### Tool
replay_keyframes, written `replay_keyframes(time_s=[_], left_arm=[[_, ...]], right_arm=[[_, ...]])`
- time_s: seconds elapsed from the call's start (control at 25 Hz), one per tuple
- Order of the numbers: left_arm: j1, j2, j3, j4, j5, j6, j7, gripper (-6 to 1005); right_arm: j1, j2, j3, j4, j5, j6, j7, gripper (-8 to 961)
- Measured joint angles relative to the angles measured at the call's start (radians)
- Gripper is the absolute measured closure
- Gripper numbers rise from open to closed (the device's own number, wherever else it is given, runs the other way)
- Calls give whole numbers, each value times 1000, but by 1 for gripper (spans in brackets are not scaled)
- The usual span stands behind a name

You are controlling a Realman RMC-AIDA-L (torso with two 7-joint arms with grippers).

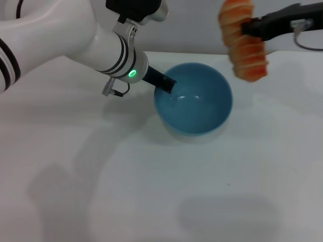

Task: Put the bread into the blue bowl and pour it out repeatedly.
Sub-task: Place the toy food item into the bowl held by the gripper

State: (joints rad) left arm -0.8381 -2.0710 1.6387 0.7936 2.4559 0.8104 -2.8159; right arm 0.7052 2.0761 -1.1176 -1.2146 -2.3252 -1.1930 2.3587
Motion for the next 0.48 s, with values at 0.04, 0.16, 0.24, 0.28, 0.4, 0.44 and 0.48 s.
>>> replay_keyframes(time_s=[0.04, 0.16, 0.24, 0.28, 0.4, 0.44, 0.48], left_arm=[[1, 0, 1, 0, -10, 0, 0, 1000], [6, 0, 2, 0, -21, -3, 0, 1000], [7, 0, 2, -2, -23, -6, 0, 1000], [7, 0, 2, -3, -23, -9, 0, 1001], [8, 0, 3, -7, -25, -17, -1, 1001], [8, 0, 3, -9, -27, -18, -1, 1001], [8, 0, 3, -12, -28, -18, -1, 1001]], right_arm=[[-1, 1, -25, 9, 20, 11, 0, 820], [-3, 1, -71, 33, 65, 25, -1, 821], [-4, 2, -103, 46, 82, 33, 0, 825], [-5, 2, -115, 52, 87, 38, 0, 827], [-7, 1, -158, 75, 111, 62, 1, 831], [-6, 1, -170, 84, 120, 68, 0, 832], [-4, -1, -180, 94, 126, 75, 0, 832]])
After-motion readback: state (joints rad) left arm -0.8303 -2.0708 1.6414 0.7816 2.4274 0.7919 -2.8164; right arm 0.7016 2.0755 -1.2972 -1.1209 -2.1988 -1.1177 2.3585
